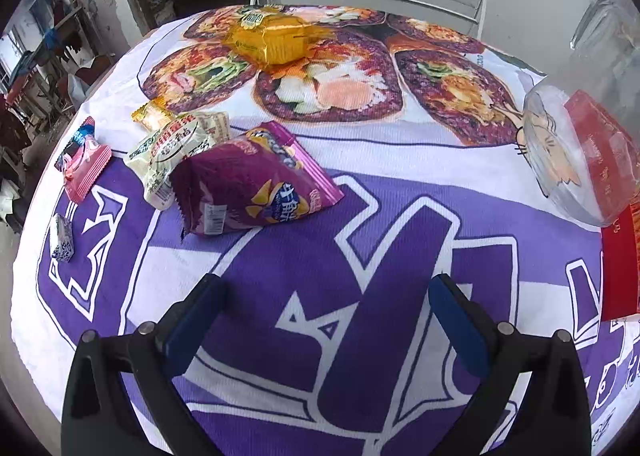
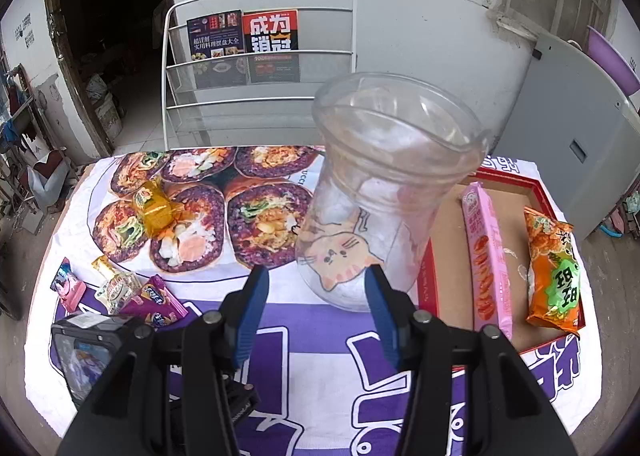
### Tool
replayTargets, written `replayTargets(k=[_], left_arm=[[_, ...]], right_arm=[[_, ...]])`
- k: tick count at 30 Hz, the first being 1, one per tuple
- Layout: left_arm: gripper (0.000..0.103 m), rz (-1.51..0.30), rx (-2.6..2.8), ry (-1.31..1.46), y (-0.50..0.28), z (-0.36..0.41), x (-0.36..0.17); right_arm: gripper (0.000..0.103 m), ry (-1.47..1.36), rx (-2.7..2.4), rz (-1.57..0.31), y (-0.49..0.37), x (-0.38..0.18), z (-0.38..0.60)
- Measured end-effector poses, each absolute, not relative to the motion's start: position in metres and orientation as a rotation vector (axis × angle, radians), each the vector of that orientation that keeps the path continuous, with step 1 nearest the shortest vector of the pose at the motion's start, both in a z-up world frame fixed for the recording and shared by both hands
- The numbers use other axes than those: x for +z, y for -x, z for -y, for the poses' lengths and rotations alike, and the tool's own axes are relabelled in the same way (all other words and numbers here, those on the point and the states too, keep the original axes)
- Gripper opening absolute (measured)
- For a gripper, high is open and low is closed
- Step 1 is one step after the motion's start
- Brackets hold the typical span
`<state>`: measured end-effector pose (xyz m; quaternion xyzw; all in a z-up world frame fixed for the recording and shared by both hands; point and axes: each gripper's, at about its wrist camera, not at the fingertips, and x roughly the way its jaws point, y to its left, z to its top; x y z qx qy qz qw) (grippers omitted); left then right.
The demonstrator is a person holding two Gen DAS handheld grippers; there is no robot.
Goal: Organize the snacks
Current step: 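Withdraw both tools from the tray back toward the remaining snacks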
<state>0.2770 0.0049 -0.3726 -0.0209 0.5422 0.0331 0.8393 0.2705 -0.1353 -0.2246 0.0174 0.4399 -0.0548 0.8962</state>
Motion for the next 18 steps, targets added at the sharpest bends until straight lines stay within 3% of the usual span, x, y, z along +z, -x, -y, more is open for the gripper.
replayTargets(k=[10,18], left_arm=[[0.103,-0.954,0.011,0.003,-0.265,0.001,-0.375],[0.103,-0.955,0.005,0.004,-0.266,0.001,-0.375]], right_arm=[[0.049,-0.083,-0.033,-0.819,-0.267,-0.197,0.092],[0.049,-0.080,0.064,-0.816,-0.265,-0.190,0.045]])
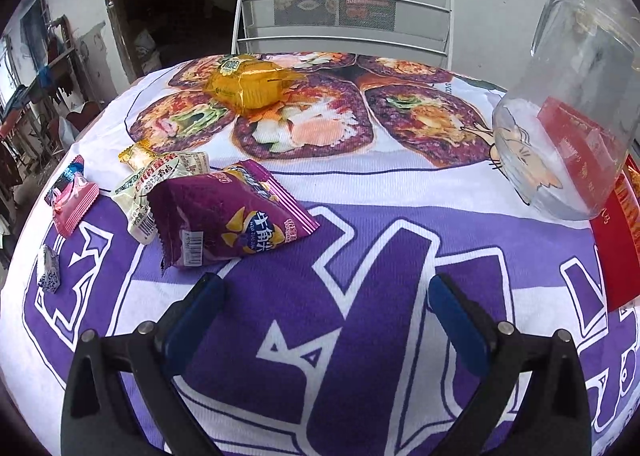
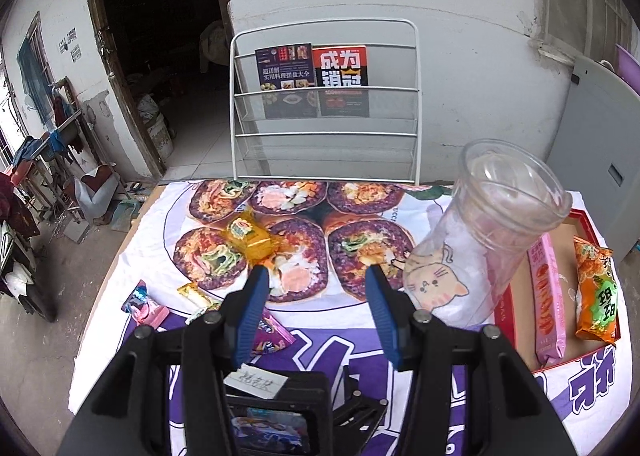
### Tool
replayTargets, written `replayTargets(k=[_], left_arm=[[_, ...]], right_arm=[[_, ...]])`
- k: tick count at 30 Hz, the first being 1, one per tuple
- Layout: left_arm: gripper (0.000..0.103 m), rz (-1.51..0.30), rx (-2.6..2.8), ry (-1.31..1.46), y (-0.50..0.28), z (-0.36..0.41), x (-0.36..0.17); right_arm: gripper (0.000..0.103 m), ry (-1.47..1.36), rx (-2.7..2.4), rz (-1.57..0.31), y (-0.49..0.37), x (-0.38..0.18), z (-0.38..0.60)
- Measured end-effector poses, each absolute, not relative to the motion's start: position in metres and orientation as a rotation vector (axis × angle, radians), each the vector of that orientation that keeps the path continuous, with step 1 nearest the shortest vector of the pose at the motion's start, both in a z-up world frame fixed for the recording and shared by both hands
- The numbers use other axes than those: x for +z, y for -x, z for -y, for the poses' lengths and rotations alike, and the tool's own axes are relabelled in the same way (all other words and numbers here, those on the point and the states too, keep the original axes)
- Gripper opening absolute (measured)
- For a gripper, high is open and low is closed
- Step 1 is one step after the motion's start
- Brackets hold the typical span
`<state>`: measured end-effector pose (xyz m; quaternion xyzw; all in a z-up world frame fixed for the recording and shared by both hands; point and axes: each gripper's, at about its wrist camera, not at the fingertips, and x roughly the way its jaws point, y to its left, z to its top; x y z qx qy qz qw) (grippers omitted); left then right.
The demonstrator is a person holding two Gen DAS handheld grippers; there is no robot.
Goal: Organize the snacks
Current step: 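Withdraw both tools from the tray back toward the remaining snacks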
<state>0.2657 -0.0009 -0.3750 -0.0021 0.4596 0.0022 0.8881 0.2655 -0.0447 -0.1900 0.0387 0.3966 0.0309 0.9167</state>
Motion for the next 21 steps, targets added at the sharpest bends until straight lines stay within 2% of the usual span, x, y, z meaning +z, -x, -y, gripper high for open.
replayTargets(k=[10,21], left_arm=[[0.103,-0.955,0.005,0.004,-0.266,0.001,-0.375],[0.103,-0.955,0.005,0.005,-0.265,0.001,-0.375]], right_arm=[[0.049,-0.059,0.172,-0.835,-0.268,-0.192,-0.027],[0.049,-0.044,0.228,-0.904,-0.282,-0.225,-0.094]])
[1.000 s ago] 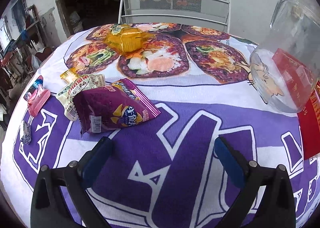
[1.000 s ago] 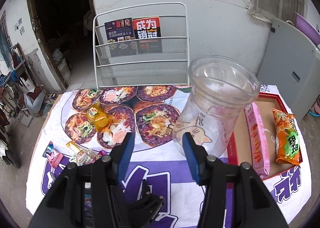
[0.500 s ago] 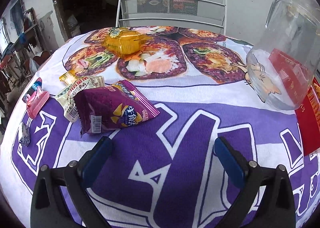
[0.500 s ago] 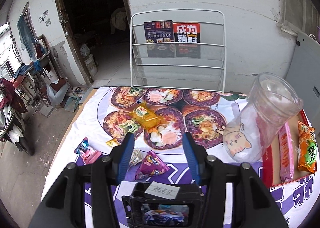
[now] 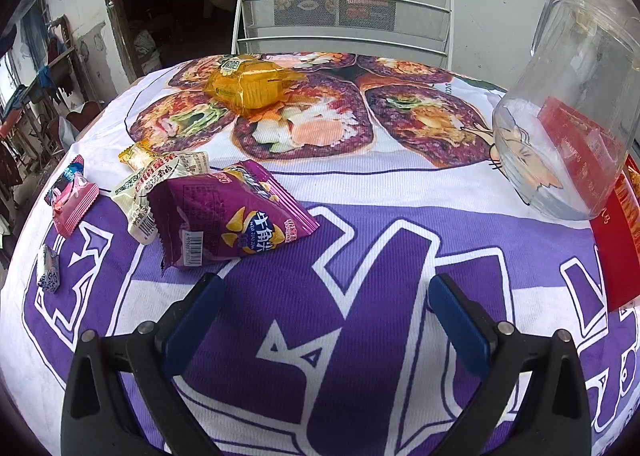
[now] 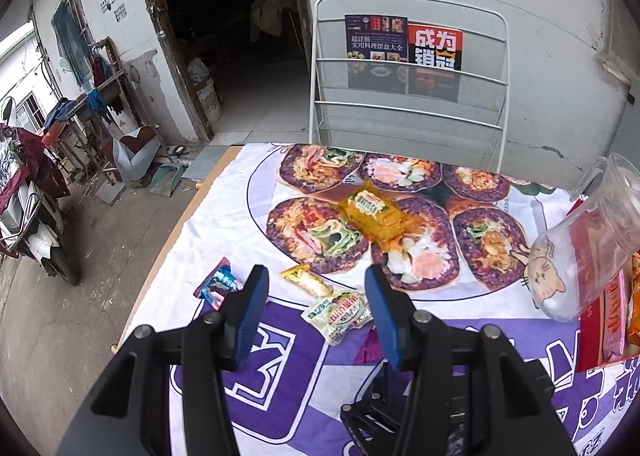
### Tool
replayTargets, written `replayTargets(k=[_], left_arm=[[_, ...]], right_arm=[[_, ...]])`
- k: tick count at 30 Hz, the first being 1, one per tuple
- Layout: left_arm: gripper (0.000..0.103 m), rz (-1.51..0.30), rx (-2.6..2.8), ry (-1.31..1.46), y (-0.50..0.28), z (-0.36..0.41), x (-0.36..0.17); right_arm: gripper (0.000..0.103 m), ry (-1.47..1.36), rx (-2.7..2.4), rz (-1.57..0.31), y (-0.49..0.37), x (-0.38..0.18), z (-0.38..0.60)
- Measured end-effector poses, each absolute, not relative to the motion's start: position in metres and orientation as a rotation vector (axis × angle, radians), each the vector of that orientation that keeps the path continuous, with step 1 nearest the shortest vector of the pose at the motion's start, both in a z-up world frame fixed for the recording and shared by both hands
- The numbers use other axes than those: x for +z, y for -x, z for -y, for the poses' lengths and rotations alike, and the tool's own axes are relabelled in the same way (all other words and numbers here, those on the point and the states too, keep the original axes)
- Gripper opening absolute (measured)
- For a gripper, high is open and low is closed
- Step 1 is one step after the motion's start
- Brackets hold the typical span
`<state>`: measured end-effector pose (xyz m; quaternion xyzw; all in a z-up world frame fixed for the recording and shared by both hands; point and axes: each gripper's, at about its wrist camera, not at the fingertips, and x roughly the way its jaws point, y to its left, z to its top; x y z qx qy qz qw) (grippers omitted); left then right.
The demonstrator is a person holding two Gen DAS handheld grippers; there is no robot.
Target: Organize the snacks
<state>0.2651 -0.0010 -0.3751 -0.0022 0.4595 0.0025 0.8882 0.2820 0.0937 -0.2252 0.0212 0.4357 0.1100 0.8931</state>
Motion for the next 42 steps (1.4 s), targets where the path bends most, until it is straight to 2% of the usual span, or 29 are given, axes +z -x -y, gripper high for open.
replayTargets(k=[9,14,22,24,31,38,42], left_arm=[[0.103,-0.955,0.005,0.005,-0.265,0.001,-0.375],[0.103,-0.955,0.005,0.005,-0.265,0.001,-0.375],[0.103,-0.955,0.006,0.005,-0.265,0.001,-0.375],[0.103,-0.955,0.006,0.005,-0.265,0.001,-0.375],[0.103,-0.955,0.006,0.005,-0.265,0.001,-0.375],[0.103,-0.955,0.005,0.005,-0.265,0.001,-0.375],[0.103,-0.955,0.005,0.005,-0.265,0.001,-0.375]], right_arm=[[0.049,0.017,0.296,-0.910,-0.276,-0.261,-0.135],[0.049,-0.098,0.347,-0.943,-0.278,-0.272,-0.143],[0.049,-0.008,0.319,-0.899,-0.277,-0.271,-0.175],[0.049,0.089,0.219,-0.921,-0.279,-0.274,-0.186],[0.049,0.105,0.252,-1.057,-0.286,-0.310,-0.202],[0.049,0.122,0.201,-1.084,-0.285,-0.312,-0.197],[0.049,0.036,0.246,-1.066,-0.284,-0.308,-0.188]])
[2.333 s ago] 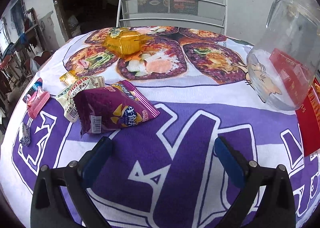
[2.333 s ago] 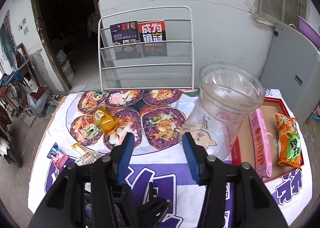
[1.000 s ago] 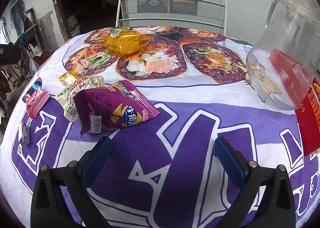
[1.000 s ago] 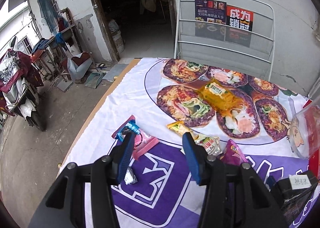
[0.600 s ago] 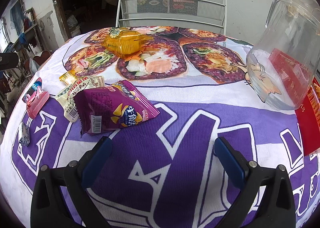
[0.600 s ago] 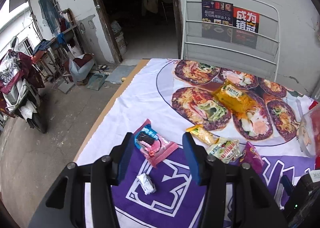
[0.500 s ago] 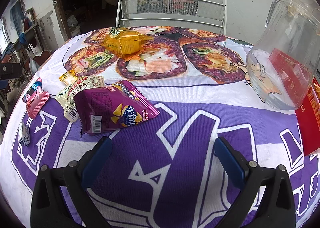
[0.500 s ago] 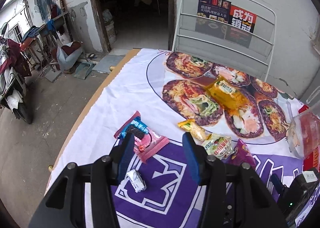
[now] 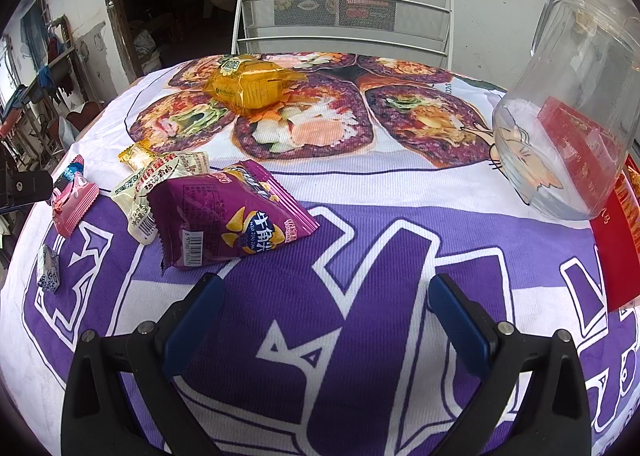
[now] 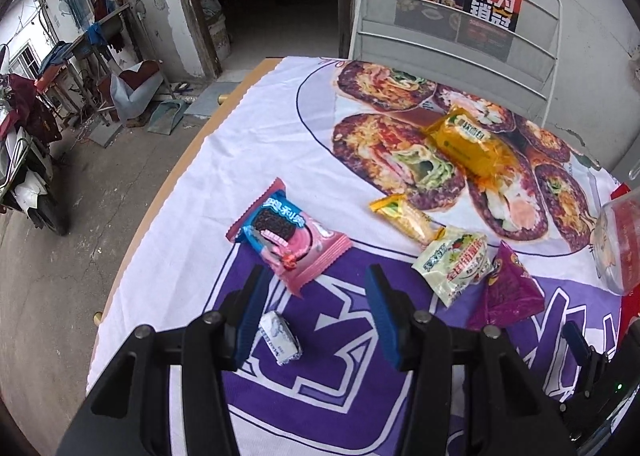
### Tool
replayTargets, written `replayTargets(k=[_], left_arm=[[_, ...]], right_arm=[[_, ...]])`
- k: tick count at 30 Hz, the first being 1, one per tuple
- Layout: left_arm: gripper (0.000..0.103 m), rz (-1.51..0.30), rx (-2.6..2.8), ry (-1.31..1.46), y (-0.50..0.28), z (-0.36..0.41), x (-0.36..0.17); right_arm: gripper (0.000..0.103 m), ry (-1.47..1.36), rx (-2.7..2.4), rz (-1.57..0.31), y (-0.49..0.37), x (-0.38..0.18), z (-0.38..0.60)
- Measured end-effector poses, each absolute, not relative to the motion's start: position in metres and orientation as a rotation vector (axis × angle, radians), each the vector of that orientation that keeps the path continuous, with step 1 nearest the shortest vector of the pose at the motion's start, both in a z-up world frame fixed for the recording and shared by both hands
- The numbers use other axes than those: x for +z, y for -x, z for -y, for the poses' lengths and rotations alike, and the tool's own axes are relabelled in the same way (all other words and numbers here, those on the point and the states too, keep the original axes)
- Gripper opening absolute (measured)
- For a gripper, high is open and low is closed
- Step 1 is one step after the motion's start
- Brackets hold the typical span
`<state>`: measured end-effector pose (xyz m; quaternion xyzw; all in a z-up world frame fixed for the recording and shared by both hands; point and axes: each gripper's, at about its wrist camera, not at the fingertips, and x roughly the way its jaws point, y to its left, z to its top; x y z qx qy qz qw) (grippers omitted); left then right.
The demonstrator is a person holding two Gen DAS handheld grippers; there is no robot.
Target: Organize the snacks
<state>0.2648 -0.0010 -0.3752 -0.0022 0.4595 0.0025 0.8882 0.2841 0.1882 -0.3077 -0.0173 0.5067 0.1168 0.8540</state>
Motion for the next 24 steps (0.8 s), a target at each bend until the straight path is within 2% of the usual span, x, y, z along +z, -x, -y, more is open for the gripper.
replayTargets(k=[13,24], left_arm=[[0.103,-0.955,0.005,0.005,-0.264,0.001,-0.375],[0.103,-0.954,0.005,0.005,-0.265,0.001,-0.375]], right_arm=[[0.049,0.075,0.120,-1.031,-0.290,-0.297,-0.180],[0.049,0.049,0.132,-1.078,-0.288,-0.309,-0.171]])
